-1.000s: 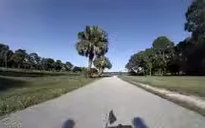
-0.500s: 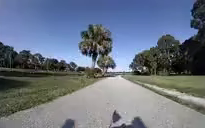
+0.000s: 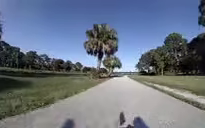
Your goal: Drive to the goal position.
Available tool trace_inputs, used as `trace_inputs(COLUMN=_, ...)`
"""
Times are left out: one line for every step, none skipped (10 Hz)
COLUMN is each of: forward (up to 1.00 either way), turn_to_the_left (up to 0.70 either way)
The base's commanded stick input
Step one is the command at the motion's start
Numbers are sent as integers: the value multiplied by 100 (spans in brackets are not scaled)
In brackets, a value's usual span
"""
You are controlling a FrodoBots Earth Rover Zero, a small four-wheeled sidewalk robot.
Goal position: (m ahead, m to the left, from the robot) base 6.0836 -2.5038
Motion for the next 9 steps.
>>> trace_inputs(forward=70, turn_to_the_left=0)
trace_inputs(forward=70, turn_to_the_left=0)
trace_inputs(forward=70, turn_to_the_left=0)
trace_inputs(forward=70, turn_to_the_left=0)
trace_inputs(forward=70, turn_to_the_left=0)
trace_inputs(forward=70, turn_to_the_left=0)
trace_inputs(forward=70, turn_to_the_left=0)
trace_inputs(forward=70, turn_to_the_left=0)
trace_inputs(forward=70, turn_to_the_left=0)
